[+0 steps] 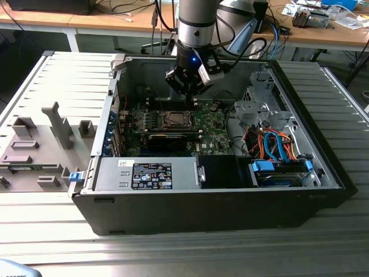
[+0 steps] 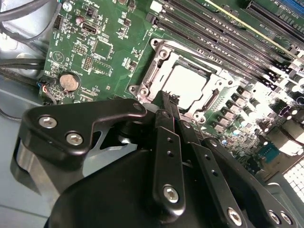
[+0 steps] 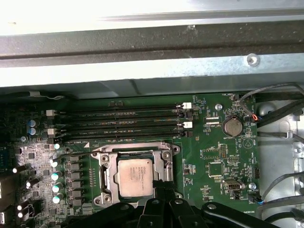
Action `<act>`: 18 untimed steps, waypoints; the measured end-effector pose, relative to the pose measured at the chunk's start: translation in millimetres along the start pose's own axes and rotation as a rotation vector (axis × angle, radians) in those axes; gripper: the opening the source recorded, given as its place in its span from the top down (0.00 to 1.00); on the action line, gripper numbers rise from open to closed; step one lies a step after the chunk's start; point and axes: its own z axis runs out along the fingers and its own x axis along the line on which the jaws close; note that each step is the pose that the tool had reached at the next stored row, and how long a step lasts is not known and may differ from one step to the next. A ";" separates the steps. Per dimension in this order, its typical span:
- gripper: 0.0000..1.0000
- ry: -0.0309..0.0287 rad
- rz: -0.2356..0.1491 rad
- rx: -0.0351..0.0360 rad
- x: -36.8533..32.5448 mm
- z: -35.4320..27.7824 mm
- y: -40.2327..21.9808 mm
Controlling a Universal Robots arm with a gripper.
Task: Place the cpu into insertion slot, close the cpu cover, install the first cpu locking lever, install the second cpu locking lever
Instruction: 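Install the first cpu locking lever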
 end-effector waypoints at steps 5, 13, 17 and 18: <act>0.89 0.0000 0.000 0.0000 0.7 0.0 0.0; 0.89 -0.0001 0.000 0.0000 1.3 -1.0 -0.1; 0.89 -0.0001 0.000 0.0000 4.3 -1.0 -0.2; 0.89 -0.0001 0.000 0.0000 5.4 -1.0 -0.3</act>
